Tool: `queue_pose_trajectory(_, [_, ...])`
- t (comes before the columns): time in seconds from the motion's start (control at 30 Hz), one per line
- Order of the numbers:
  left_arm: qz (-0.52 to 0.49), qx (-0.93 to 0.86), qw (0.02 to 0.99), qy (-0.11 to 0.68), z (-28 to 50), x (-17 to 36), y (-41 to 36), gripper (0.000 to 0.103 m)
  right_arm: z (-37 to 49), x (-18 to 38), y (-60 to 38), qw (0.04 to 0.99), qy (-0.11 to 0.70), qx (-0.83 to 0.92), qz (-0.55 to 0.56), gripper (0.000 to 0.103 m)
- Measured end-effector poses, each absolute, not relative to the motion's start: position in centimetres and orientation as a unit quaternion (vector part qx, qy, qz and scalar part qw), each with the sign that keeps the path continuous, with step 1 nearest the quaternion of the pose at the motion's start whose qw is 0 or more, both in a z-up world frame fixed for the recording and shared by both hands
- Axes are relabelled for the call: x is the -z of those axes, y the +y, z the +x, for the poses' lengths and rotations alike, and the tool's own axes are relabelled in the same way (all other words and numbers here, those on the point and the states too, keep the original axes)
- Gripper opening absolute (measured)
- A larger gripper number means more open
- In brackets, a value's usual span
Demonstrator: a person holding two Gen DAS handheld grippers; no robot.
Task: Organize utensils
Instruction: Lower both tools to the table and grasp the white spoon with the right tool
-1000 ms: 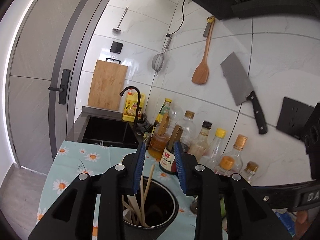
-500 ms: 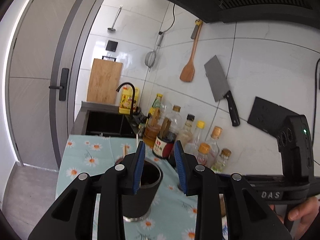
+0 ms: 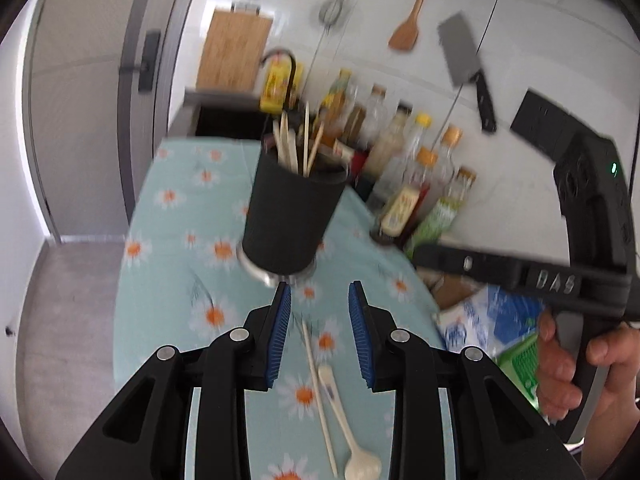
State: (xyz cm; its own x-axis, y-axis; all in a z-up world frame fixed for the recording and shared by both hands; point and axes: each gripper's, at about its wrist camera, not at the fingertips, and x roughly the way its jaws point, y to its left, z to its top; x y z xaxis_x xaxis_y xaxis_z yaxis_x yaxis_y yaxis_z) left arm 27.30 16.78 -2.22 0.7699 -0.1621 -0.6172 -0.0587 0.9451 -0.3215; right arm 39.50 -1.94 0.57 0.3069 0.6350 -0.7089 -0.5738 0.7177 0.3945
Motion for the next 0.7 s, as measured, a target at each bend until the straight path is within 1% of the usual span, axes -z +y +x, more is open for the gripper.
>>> queue_pose_trajectory(0.03, [-0.163,0.031,0.921,0.352,27.1,3.0,16.6,0.029,39.5,-0.2,-1.8,0.803,0.463,-0.374,0.036,0.041])
queue_pose_trajectory(0.17, [-0.164,0.037,0.901,0.4,26.4,5.8,16.2,0.029,39.3,2.0,-1.3,0.778,0.505,-0.37,0.038,0.041])
queue_pose_trajectory(0.3, [-0.169,0.038,0.886,0.43,25.9,7.8,16.1,0.029,38.7,4.1,-1.0,0.758,0.543,-0.359,0.033,0.041])
queue_pose_trajectory(0.5, [-0.181,0.031,0.868,0.462,24.6,10.6,17.1,0.029,37.8,7.1,0.1,0.734,0.595,-0.327,0.015,0.041])
queue_pose_trajectory(0.63, [-0.189,0.033,0.861,0.47,23.8,11.6,17.9,0.029,37.2,10.2,0.7,0.7,0.653,-0.288,0.007,0.041])
queue_pose_trajectory(0.7, [-0.182,0.034,0.858,0.479,23.6,12.0,18.1,0.029,37.2,11.7,0.9,0.683,0.679,-0.268,0.005,0.037])
